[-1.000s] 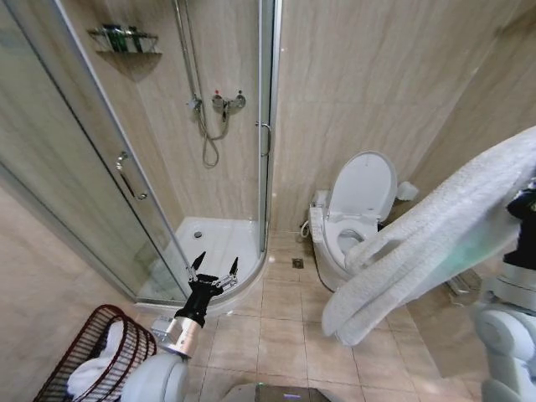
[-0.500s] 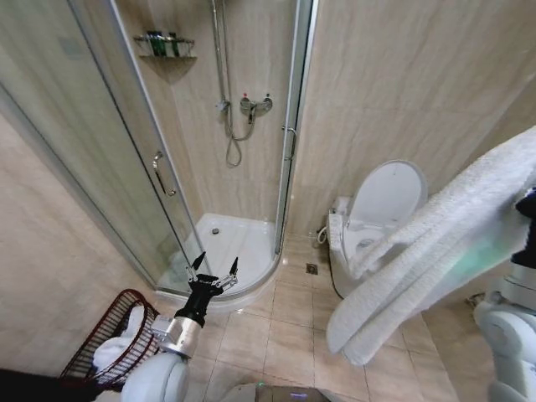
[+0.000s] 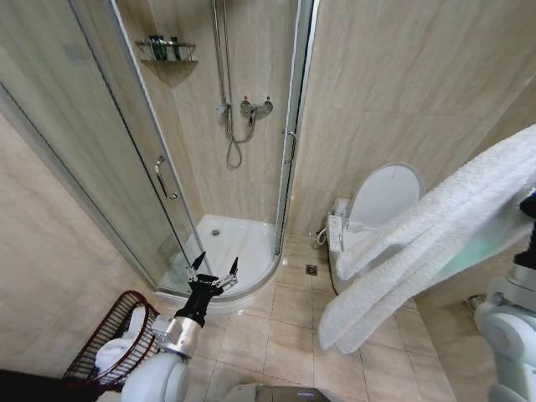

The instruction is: Discard the used towel into the hamper.

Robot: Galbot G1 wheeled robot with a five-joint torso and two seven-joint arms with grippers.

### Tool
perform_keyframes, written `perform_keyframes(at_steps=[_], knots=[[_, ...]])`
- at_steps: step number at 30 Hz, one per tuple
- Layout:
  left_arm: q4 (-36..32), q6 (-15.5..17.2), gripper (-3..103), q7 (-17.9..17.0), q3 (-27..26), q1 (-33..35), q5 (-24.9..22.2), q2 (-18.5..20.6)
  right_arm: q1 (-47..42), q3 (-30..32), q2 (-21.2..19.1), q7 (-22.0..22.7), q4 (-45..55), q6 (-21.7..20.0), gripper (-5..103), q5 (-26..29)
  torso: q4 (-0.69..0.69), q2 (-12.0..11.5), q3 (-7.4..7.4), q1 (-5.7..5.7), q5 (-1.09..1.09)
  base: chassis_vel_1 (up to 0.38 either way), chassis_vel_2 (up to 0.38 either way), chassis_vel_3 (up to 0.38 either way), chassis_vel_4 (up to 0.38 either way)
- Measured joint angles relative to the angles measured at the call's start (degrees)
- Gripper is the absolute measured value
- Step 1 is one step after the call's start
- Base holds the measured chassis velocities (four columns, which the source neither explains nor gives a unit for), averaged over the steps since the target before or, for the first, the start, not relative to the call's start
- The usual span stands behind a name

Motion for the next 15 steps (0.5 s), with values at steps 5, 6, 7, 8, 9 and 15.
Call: perform_keyframes(at_steps=[5, 6, 7, 8, 9, 15], knots=[[0.00, 0.00, 100, 0.00, 0.00, 0.00, 0.00, 0.00, 0.01, 0.07, -0.09, 0.00, -0.02, -0.02, 5, 0.31, 0.00, 1.82, 0.94, 0.87, 0.00, 0.000, 0.000, 0.000, 0.000], [0.00, 0.00, 100, 0.00, 0.00, 0.00, 0.00, 0.00, 0.01, 0.07, -0.09, 0.00, -0.02, -0.02, 5, 0.31, 0.00, 1.82, 0.94, 0.87, 0.00, 0.000, 0.000, 0.000, 0.000], [0.00, 0.00, 100, 0.00, 0.00, 0.00, 0.00, 0.00, 0.02, 0.11, -0.11, 0.00, 0.04, -0.09, 5, 0.51, 0.00, 2.32, 1.20, 1.11, 0.00, 0.000, 0.000, 0.000, 0.000], [0.00, 0.00, 100, 0.00, 0.00, 0.00, 0.00, 0.00, 0.02, 0.15, -0.12, 0.00, 0.18, -0.15, 5, 0.65, 0.00, 2.75, 1.45, 1.31, 0.00, 0.000, 0.000, 0.000, 0.000], [0.00, 0.00, 100, 0.00, 0.00, 0.00, 0.00, 0.00, 0.03, 0.15, -0.15, 0.00, 0.28, -0.19, 5, 0.71, 0.00, 3.18, 1.69, 1.50, 0.00, 0.000, 0.000, 0.000, 0.000], [0.00, 0.00, 100, 0.00, 0.00, 0.00, 0.00, 0.00, 0.41, 0.34, -0.57, 0.00, 0.28, -0.27, 5, 1.09, 0.00, 5.17, 2.77, 2.40, 0.00, 0.000, 0.000, 0.000, 0.000]])
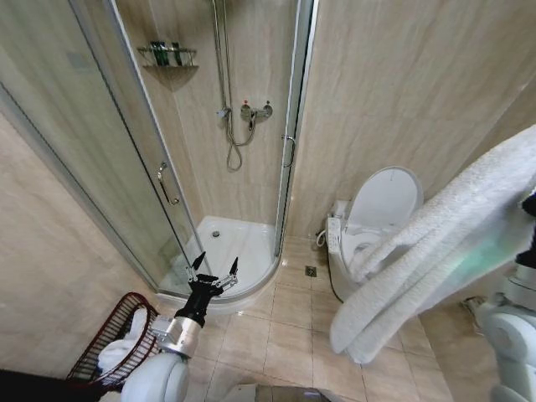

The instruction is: Discard the used towel into the hamper.

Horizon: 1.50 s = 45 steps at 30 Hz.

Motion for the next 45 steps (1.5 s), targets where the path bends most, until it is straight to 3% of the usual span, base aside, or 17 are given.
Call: perform_keyframes(at_steps=[11, 45], knots=[[0.00, 0.00, 100, 0.00, 0.00, 0.00, 0.00, 0.00, -0.15, 0.42, 0.03, 0.00, 0.38, -0.30, 5, 0.80, 0.00, 3.01, 1.63, 1.38, 0.00, 0.000, 0.000, 0.000, 0.000], [0.00, 0.00, 100, 0.00, 0.00, 0.00, 0.00, 0.00, -0.02, -0.95, -0.28, 0.27, 3.11, 0.19, 5, 1.37, 0.00, 2.47, 1.35, 1.14, 0.00, 0.000, 0.000, 0.000, 0.000]])
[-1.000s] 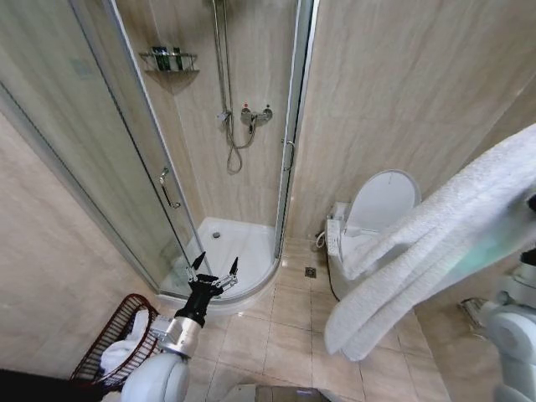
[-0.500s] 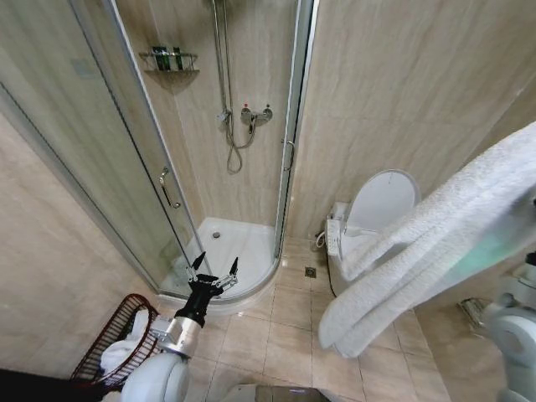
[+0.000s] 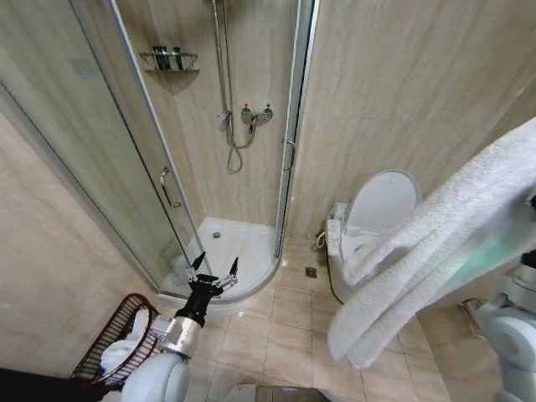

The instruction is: Discard the used towel into the hamper.

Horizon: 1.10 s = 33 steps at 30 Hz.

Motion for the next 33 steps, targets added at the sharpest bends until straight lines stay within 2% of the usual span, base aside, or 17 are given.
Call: perform_keyframes(at_steps=[33], knots=[[0.00, 0.00, 100, 0.00, 0.00, 0.00, 0.00, 0.00, -0.39, -0.36, 0.13, -0.33, 0.71, 0.27, 5, -0.46, 0.00, -0.21, -0.11, -0.10, 0.01, 0.100, 0.101, 0.097, 0.095]])
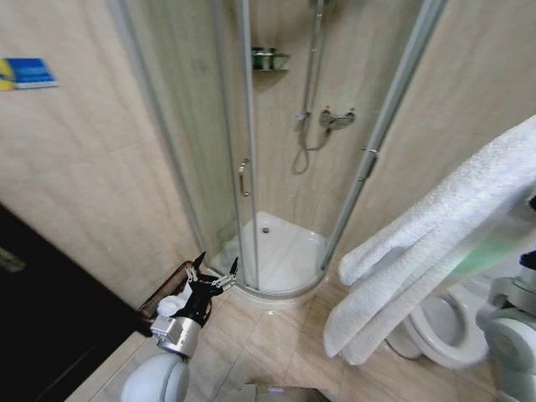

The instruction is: Discard the used towel into the hamper.

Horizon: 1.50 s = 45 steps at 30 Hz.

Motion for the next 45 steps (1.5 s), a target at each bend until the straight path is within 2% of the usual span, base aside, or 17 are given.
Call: perform_keyframes(at_steps=[45], knots=[[0.00, 0.00, 100, 0.00, 0.00, 0.00, 0.00, 0.00, -0.33, 0.16, 0.23, -0.06, -0.01, -0.17, 5, -0.26, 0.00, -0.05, -0.02, -0.02, 0.00, 0.114, 0.113, 0.115, 0.109]])
